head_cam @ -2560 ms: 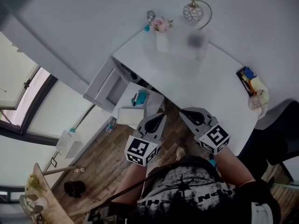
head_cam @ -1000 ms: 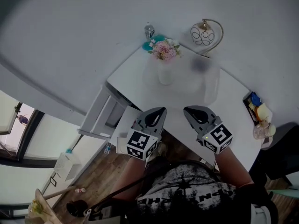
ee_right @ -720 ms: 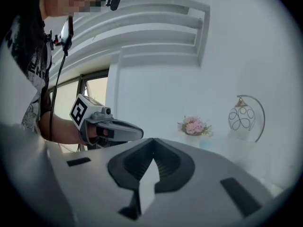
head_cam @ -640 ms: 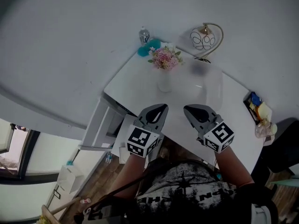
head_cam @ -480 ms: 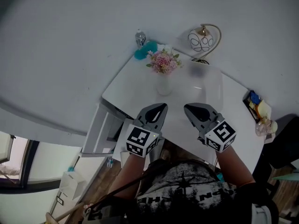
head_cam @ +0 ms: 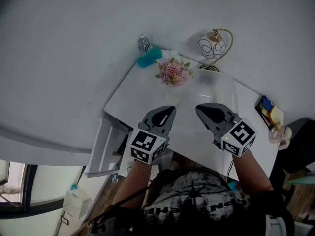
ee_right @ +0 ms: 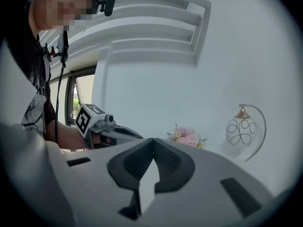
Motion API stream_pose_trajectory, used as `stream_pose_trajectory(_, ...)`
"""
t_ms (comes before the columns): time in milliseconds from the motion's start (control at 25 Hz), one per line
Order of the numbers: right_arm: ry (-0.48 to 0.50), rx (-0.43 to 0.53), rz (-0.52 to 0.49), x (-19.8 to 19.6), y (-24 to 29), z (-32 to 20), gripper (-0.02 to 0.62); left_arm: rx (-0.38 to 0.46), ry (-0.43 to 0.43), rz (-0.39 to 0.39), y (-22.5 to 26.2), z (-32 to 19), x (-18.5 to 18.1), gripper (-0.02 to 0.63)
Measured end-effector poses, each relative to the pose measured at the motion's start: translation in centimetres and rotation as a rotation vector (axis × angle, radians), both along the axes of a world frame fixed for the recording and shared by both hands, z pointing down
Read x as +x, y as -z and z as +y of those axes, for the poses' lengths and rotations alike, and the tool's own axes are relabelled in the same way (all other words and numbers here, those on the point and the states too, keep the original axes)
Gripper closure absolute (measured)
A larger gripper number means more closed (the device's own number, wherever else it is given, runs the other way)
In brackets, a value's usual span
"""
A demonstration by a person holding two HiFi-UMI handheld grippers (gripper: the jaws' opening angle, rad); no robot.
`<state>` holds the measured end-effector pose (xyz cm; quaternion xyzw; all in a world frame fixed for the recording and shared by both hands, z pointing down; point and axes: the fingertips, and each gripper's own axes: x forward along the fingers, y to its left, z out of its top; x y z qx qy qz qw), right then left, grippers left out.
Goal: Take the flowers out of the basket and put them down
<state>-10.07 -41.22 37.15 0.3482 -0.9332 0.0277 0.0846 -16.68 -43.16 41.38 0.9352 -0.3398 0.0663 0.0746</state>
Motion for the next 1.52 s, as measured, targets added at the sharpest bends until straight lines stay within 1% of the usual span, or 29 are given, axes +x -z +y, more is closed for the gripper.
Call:
stream_pose_trajectory(280, 0.020, 0.020, 0.081, -0.4, 0.9, -3.2, 0.580, -0.018, -0.014, 0.015, -0.1, -1.8, -0.8, 0.594)
stream_pose_trajectory(480, 0.019, 0.011, 0.136, 0.5, -0.6, -6.1, 0.578, -0.036, -0.021, 0.015, -0.6, -2.7, -1.3, 0.594)
stream_pose_trajectory(720, 0.061, 0.020, 0.201, 0.4, -3.1, -8.4, 0.578, -0.053, -0.037, 0.012, -1.2, -3.2, -1.3, 0.594)
stream_pose_trajectory(800, 0.069, 0.009, 0.203, 0.4, -4.2, -9.1, 0.578, -0.059, -0.038, 0.010, -1.4, -3.3, -1.4, 0.594)
stream_pose_trajectory(1280, 0.076, -0.103, 0.129, -0.4, -10.8, -12.8, 0.574, -0.088, -0.036, 0.008, -2.5, -3.9, -1.8, 0.594)
stream_pose_trajectory(1320, 0.076, -0.109, 0.133, -0.5, -11.3, -13.0, 0.561, -0.090, -0.037, 0.008, -2.6, -3.9, -1.8, 0.594)
stream_pose_trajectory(1440, 0.076, -0.147, 0.151, -0.9, -13.0, -13.6, 0.464, -0.099, -0.037, 0.010, -2.8, -3.9, -1.8, 0.593)
stream_pose_trajectory(1520, 0.079, -0.176, 0.171, -1.2, -14.2, -14.0, 0.383, -0.102, -0.037, 0.017, -2.8, -4.0, -1.9, 0.594)
